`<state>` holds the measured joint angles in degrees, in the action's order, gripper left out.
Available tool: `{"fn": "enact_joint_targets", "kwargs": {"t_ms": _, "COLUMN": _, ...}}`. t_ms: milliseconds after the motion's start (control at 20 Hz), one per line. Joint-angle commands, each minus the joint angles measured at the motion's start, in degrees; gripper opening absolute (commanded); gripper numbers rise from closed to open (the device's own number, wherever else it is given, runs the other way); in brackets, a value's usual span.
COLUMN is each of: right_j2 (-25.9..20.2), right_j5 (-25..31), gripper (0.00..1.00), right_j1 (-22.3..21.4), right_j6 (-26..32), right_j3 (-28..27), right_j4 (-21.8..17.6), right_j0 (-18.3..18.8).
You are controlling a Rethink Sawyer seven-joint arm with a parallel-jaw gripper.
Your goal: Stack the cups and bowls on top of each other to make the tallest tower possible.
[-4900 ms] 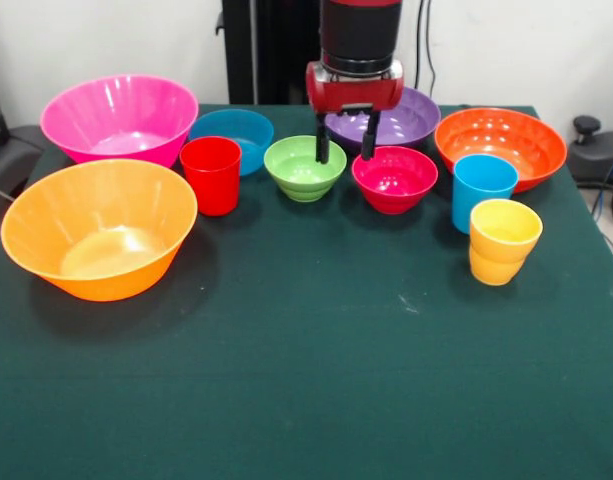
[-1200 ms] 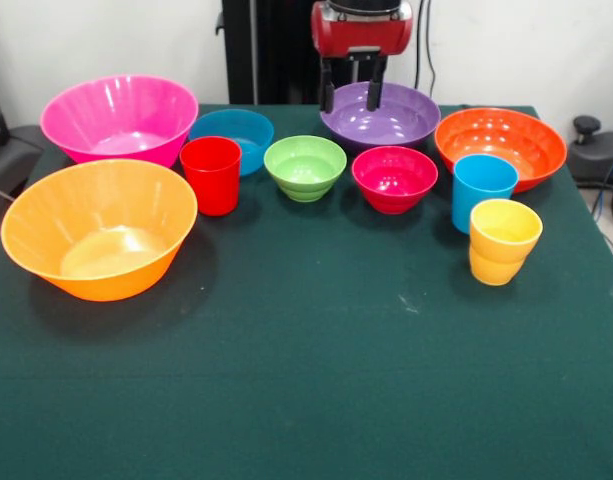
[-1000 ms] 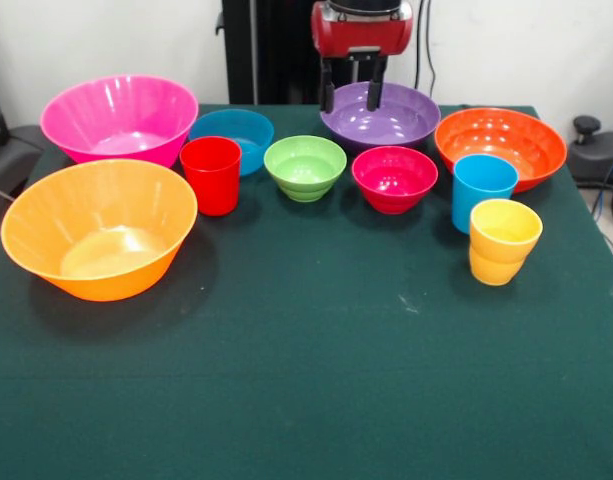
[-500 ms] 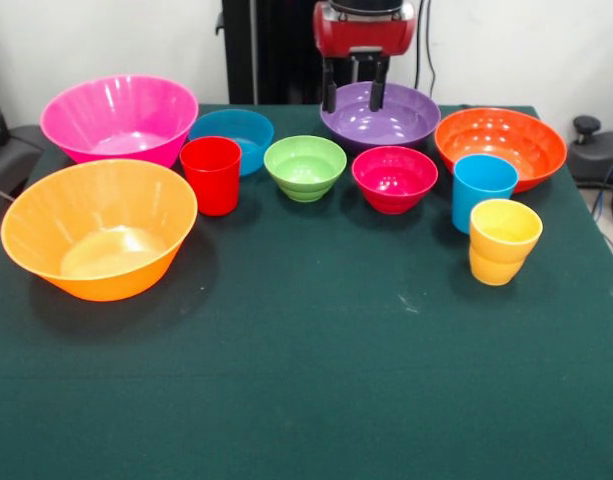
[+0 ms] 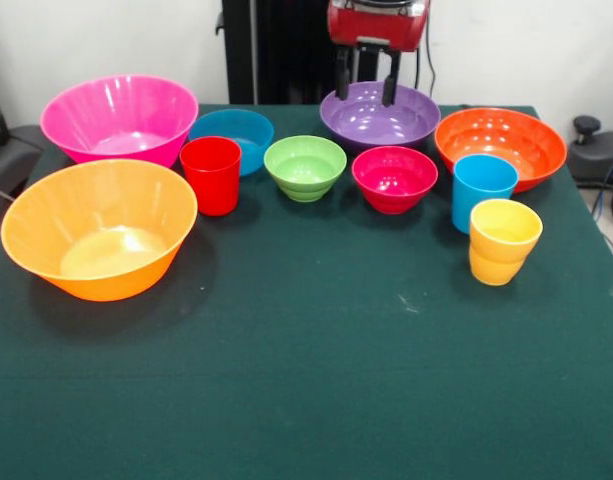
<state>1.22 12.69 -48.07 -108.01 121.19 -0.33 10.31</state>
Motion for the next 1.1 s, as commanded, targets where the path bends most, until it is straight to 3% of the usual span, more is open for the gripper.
{"fn": "enact_joint_targets", "kwargs": {"t_ms": 50, "right_j2": 9.29, "right_j5": 2.82, "gripper": 1.0, "right_j1": 0.32, "right_j6": -21.7, "right_j3": 5.83, "right_j4": 7.2, "right_j0": -8.36}}
{"fn": "enact_joint_targets", "kwargs": {"t_ms": 200, "right_j2": 13.58, "right_j5": 7.57, "gripper": 1.0, "right_j1": -0.05, "right_j6": -27.34, "right_j3": 5.81, "right_j4": 9.35, "right_j0": -12.15}}
{"fn": "enact_joint_targets", "kwargs": {"t_ms": 500, "right_j2": 16.55, "right_j5": 7.41, "gripper": 1.0, "right_j1": 0.8, "right_j6": -34.48, "right_j3": 6.57, "right_j4": 11.82, "right_j0": -15.21}}
{"fn": "enact_joint_targets", "kwargs": {"t_ms": 800, "right_j2": 15.67, "right_j5": 5.37, "gripper": 1.0, "right_j1": 0.63, "right_j6": -34.75, "right_j3": 6.88, "right_j4": 11.2, "right_j0": -14.54}}
{"fn": "enact_joint_targets", "kwargs": {"t_ms": 1100, "right_j2": 12.94, "right_j5": 2.3, "gripper": 1.0, "right_j1": 0.41, "right_j6": -32.8, "right_j3": 7.91, "right_j4": 10.4, "right_j0": -11.44}}
